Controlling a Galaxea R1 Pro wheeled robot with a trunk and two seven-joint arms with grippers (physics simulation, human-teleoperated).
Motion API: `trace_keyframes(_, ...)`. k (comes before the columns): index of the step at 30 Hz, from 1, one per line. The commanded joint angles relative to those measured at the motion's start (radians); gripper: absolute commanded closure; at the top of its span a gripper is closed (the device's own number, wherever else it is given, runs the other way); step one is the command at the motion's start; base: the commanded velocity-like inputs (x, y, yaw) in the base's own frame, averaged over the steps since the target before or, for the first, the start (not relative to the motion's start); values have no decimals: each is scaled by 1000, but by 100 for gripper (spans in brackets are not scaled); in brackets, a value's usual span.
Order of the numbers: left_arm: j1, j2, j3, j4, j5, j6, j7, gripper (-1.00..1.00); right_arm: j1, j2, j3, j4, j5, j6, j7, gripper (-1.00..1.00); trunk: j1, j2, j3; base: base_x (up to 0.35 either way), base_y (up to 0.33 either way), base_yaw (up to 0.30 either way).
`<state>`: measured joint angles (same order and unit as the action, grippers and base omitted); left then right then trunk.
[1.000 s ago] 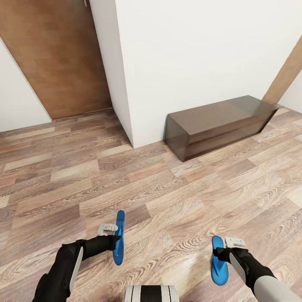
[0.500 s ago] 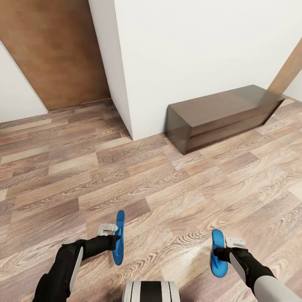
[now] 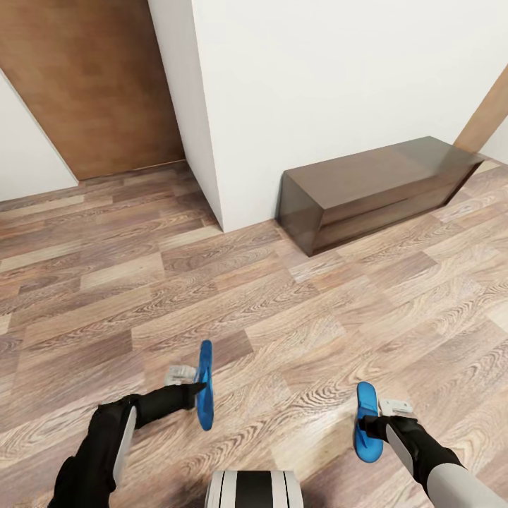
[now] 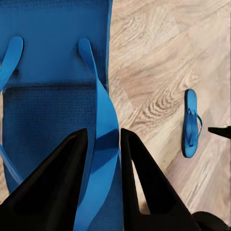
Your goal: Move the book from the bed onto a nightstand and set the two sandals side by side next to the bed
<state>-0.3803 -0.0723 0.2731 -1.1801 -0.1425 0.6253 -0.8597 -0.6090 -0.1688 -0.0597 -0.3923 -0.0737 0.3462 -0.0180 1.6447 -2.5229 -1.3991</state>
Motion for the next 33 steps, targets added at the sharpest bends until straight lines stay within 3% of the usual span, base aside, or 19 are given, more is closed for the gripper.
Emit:
trace_keyframes(1, -1, -1, 5, -17, 0, 3, -16, 100, 0, 0, -2, -2, -8, 5, -2, -100, 0, 0, -1, 0, 0, 0)
trace_keyframes(4, -3, 12, 14, -80, 175, 7, -35, 100, 0, 0, -2, -2, -8, 5, -2, -100, 0, 0, -1, 0, 0, 0)
trace_keyframes(5, -3, 25, 15, -89, 225, 7, -37, 100, 0, 0, -2, -2, -8, 5, -2, -100, 0, 0, -1, 0, 0, 0)
trace_keyframes(6, -3, 58, 16, -97, 290, 7, -39, 100, 0, 0, -2, -2, -8, 5, -2, -100, 0, 0, -1, 0, 0, 0)
trace_keyframes(8, -3, 78, 17, -100, 319, 7, -40, 100, 0, 0, -1, -2, -8, 5, -2, -100, 0, 0, -1, 0, 0, 0)
trace_keyframes(14, -3, 90, 15, -101, 336, 7, -39, 100, 0, 0, 0, -2, -6, 5, -2, -100, 0, 0, -1, 0, 0, 0)
trace_keyframes(19, -3, 89, 13, -98, 336, 6, -37, 100, 0, 0, 0, -5, -6, 5, -2, -100, 2, -1, -20, 0, 0, 0)
trace_keyframes(25, -3, 89, 11, -98, 335, 5, -36, 100, 0, 0, 4, -71, -5, -32, -3, -100, 2, -1, -20, 0, 0, 0)
trace_keyframes(33, -3, 89, 9, -98, 335, 5, -36, 100, 0, 0, 3, -84, -5, -39, -6, -100, 2, -1, -20, 0, 0, 0)
